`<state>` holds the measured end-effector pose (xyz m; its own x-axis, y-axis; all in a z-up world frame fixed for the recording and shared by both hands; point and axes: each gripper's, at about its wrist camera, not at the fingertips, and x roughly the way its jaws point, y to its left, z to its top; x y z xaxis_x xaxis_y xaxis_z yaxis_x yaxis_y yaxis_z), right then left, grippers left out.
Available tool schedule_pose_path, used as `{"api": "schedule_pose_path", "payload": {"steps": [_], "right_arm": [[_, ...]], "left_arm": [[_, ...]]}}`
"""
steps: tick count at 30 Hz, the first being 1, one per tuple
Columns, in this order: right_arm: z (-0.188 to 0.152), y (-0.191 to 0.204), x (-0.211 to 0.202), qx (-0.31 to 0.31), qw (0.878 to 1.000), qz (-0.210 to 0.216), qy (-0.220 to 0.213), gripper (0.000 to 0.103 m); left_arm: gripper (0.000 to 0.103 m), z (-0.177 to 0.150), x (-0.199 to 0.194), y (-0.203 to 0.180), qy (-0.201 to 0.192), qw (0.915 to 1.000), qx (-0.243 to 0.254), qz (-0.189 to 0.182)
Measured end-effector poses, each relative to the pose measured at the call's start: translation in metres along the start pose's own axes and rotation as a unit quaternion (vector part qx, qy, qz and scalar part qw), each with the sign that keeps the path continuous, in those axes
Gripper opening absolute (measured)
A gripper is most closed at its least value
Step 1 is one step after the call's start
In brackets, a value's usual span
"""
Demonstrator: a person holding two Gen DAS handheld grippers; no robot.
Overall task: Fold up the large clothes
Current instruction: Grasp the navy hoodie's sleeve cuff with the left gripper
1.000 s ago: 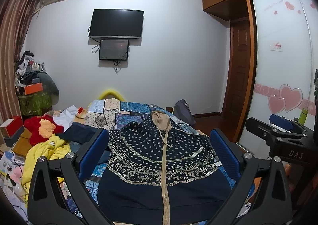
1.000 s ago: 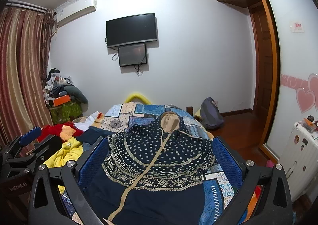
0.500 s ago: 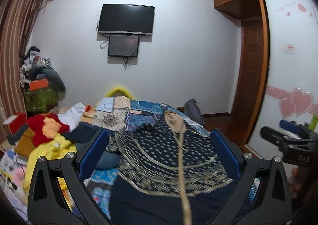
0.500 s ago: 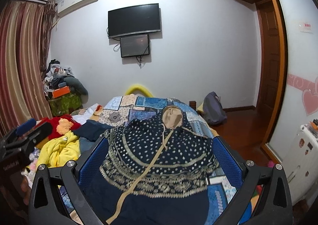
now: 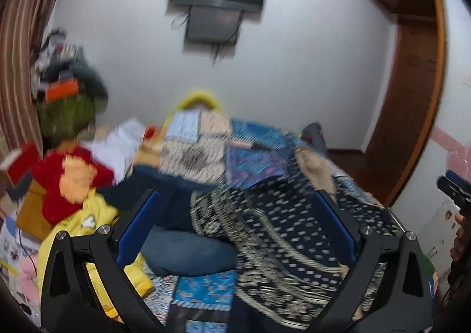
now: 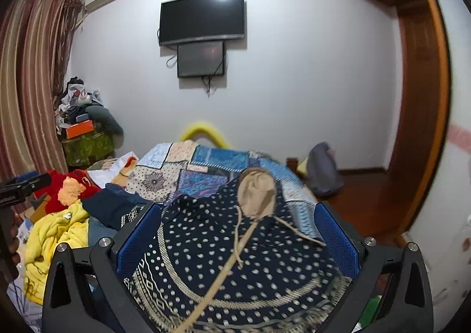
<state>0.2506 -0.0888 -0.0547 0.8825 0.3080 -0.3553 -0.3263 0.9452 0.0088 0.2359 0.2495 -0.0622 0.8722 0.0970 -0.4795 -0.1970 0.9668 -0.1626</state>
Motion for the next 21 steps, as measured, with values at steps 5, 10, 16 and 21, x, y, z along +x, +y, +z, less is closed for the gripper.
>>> {"api": "schedule_pose_path", "payload": {"steps": [5,10,16,21], "right_arm": [[-0.017,-0.012,0.081,0.013,0.998,-0.009,0.054,0.103],[-0.055,-0.022,0.157,0.039,0.99,0.005,0.133,0.103],[-0.1,-0.021,0.235,0.009,0.976,-0.01,0.218,0.103],[-0.116,-0.02,0.247,0.013,0.974,0.011,0.228,0.103]], "left_arm": [[0.103,-0.004,0.075,0.069,0.082,0.9948,-0.041,0.044],[0.103,-0.038,0.142,0.139,0.158,0.9737,-0.164,0.006],[0.103,-0.076,0.203,0.191,0.193,0.945,-0.264,0.005],[0.103,-0.075,0.231,0.222,0.172,0.9399,-0.292,0.044]]}}
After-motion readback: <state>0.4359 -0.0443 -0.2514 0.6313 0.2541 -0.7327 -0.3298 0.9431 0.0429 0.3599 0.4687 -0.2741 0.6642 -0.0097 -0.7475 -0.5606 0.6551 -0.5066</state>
